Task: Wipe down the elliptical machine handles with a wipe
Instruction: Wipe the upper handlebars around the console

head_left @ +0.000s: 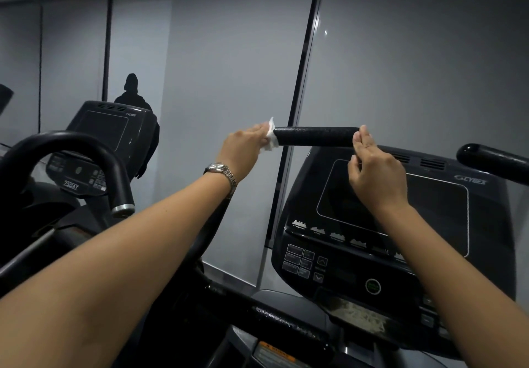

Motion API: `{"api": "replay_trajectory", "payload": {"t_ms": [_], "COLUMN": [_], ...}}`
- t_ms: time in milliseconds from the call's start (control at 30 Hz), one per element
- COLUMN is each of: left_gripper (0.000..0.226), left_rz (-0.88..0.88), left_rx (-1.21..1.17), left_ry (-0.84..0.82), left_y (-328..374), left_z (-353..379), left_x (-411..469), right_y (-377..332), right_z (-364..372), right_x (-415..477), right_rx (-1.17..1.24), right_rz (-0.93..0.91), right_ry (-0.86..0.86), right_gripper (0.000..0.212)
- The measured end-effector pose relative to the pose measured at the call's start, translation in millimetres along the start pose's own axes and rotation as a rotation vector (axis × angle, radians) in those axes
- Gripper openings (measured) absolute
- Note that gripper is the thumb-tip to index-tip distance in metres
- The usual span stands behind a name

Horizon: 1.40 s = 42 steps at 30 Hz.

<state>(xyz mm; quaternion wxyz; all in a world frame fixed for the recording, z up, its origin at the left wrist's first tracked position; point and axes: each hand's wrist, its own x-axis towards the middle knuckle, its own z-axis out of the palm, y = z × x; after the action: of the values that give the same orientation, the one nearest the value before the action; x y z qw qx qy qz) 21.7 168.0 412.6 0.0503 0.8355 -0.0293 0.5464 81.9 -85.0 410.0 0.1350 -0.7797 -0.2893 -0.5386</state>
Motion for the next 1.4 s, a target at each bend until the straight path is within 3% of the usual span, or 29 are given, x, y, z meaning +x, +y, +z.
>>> {"api": "replay_trajectory", "payload": {"t_ms": [67, 200, 367, 533, 600, 700, 767, 867, 967, 1033, 1100, 1200, 1300, 1400], "left_gripper": [0.04, 0.027, 0.037, 0.023, 0.021, 0.033, 0.035, 0.022, 0.019, 0.024, 0.029, 0.026, 0.021, 0.031], "left_rz": [-0.002, -0.16, -0.013, -0.129, -0.053, 0.04, -0.014, -0.2, -0.104, -0.044, -0.097, -0.238, -0.161, -0.028], "left_rx": [0.0, 0.061, -0.016, 0.001, -0.037, -0.064, 0.014, 0.104, 0.021, -0.018, 0.038, 0.146, 0.048, -0.049], "left_ry": [0.038, -0.037, 0.058, -0.01, -0.061, 0.033, 0.096, -0.009, -0.043, 0.058, 0.117, 0.004, 0.013, 0.132], "left_y": [-6.5, -5.9, -14.3, -12.8, 1.4, 5.2, -1.3, 8.4, 25.0, 16.5, 2.2, 5.6, 8.9, -4.9], "left_z": [-4.2, -9.7, 0.0, -4.4, -2.9, 0.6, 0.9, -5.4, 2.2, 9.3, 11.4, 8.7, 11.5, 10.3], "left_x": [-10.2, 0.7, -10.6, 4.6, 16.3, 5.2, -7.4, 6.0, 17.3, 7.4, -0.6, 16.4, 16.8, -8.3], "right_y": [0.0, -1.3, -1.2, -1.2, -1.5, -1.8, -0.9, -3.1, -4.0, -3.4, -2.3, -2.9, -4.4, -3.8], "right_z": [-0.1, 0.5, 0.0, 1.9, 1.8, 0.2, -1.9, -2.4, -2.1, -2.0, -2.6, -2.9, -3.8, -3.7], "right_x": [-0.4, -1.0, -1.3, -0.9, -1.2, -1.6, -1.7, -0.7, -0.8, -1.5, -1.4, -1.6, -1.9, -2.3], "right_rx": [0.009, 0.012, 0.018, 0.017, 0.019, 0.017, 0.013, 0.001, -0.008, -0.005, 0.001, 0.002, 0.007, 0.005], "right_rz": [-0.001, 0.004, 0.005, 0.005, 0.005, 0.014, 0.018, 0.031, 0.054, 0.047, 0.032, 0.034, 0.039, 0.04], "right_ry": [0.003, 0.005, 0.008, 0.008, 0.012, 0.007, -0.006, -0.02, -0.03, -0.035, -0.033, -0.037, -0.039, -0.043], "right_gripper": [0.044, 0.044, 0.045, 0.045, 0.045, 0.045, 0.045, 0.046, 0.047, 0.047, 0.047, 0.047, 0.048, 0.048]}}
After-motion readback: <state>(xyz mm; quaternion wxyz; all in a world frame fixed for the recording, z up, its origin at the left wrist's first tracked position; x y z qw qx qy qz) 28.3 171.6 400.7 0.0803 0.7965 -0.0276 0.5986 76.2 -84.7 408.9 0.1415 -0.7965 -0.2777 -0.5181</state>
